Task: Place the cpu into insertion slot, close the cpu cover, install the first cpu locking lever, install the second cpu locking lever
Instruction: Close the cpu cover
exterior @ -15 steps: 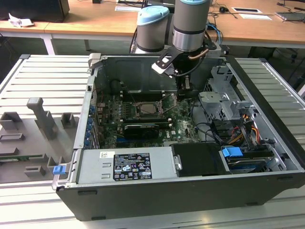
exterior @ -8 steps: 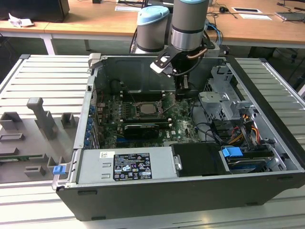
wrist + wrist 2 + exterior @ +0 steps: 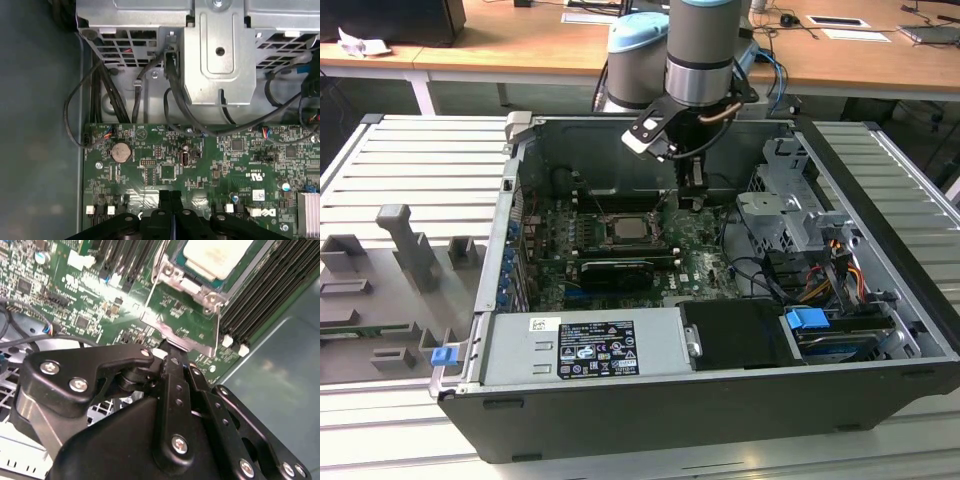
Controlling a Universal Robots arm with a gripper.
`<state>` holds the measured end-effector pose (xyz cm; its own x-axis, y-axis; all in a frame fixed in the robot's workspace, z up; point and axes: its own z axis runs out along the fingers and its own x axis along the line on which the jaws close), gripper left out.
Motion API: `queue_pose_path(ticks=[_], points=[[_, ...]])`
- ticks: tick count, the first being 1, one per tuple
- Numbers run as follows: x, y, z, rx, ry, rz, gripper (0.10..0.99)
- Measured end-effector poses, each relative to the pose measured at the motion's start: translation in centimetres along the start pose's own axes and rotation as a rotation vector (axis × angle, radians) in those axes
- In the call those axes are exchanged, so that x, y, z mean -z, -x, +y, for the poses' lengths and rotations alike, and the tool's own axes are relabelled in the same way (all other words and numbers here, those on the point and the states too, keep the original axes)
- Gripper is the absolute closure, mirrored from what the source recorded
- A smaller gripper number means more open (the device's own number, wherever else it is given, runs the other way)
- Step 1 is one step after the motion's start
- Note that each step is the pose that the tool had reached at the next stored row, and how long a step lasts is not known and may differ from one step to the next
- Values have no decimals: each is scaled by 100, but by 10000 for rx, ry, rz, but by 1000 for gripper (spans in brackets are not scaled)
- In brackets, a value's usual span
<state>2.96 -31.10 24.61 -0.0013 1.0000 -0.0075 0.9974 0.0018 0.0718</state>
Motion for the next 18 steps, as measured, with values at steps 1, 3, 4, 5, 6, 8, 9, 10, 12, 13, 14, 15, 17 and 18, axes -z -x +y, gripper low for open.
queue_pose_path(ticks=[1, 3, 4, 5, 6, 8, 9, 10, 12, 13, 14, 15, 17, 18], points=[[1, 0, -20, 2, 0, 0, 980], [3, 0, -43, 2, 0, -1, 980], [4, 0, -50, 1, 0, 0, 980], [4, 0, -55, 1, 0, -1, 980], [5, 0, -65, 1, 0, 0, 980], [6, 0, -87, 2, 0, -1, 980], [7, 0, -95, 2, -1, -1, 980], [8, 0, -104, 1, 0, -1, 980], [9, 0, -127, 1, 0, -1, 980], [10, 0, -141, 1, 0, -1, 980], [11, -1, -150, 0, 0, 0, 980], [11, 0, -156, 2, 0, 0, 980], [13, 0, -175, 2, 0, -1, 980], [13, -1, -180, 2, 0, 0, 980]])
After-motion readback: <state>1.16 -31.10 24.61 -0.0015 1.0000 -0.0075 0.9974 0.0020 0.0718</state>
